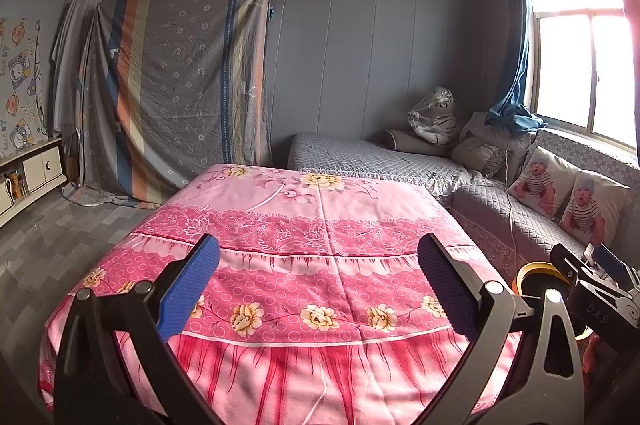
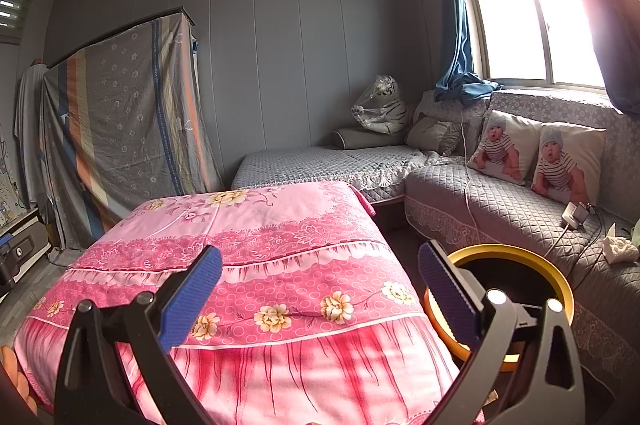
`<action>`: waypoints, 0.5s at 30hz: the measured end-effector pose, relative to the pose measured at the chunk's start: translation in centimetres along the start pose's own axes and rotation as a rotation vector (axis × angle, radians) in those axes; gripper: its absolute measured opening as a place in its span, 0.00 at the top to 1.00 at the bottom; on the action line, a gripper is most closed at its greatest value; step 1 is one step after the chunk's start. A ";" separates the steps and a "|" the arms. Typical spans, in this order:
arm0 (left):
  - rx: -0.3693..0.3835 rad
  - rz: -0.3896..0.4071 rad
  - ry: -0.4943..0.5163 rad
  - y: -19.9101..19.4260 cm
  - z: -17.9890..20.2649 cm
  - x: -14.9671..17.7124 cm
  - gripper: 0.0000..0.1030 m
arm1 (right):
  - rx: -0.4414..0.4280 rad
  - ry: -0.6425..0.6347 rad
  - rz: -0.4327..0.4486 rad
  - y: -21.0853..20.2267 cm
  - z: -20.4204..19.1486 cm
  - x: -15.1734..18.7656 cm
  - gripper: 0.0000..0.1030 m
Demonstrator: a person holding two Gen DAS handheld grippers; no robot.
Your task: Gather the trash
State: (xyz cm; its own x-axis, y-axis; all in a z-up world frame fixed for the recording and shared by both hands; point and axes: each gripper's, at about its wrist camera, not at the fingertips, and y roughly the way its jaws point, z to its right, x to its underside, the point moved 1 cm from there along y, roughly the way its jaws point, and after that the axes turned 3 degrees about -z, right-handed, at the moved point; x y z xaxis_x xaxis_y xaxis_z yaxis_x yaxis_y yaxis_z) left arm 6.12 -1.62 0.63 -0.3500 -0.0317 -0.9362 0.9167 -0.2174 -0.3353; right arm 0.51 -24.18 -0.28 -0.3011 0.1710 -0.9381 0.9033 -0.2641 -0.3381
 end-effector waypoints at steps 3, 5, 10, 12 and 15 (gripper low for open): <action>0.002 -0.002 0.000 0.0 0.0 0.0 0.08 | 0.000 0.001 -0.002 0.0 0.1 0.1 0.08; -0.001 -0.003 0.002 0.1 0.1 0.1 0.08 | 0.000 0.002 -0.003 0.0 0.1 0.1 0.08; 0.005 -0.011 -0.002 0.2 0.2 0.1 0.08 | 0.000 0.003 -0.005 0.1 0.2 0.2 0.08; 0.008 -0.014 -0.003 0.2 0.2 0.1 0.08 | 0.002 0.004 -0.007 0.1 0.2 0.2 0.08; 0.012 -0.020 -0.006 0.3 0.3 0.1 0.08 | 0.001 0.005 -0.009 0.1 0.3 0.3 0.08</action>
State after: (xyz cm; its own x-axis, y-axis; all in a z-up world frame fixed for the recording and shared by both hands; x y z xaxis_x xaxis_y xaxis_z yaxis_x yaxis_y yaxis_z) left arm 6.34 -1.97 0.50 -0.3689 -0.0328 -0.9289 0.9073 -0.2297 -0.3522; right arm 0.45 -24.43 -0.63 -0.3075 0.1785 -0.9347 0.9002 -0.2639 -0.3465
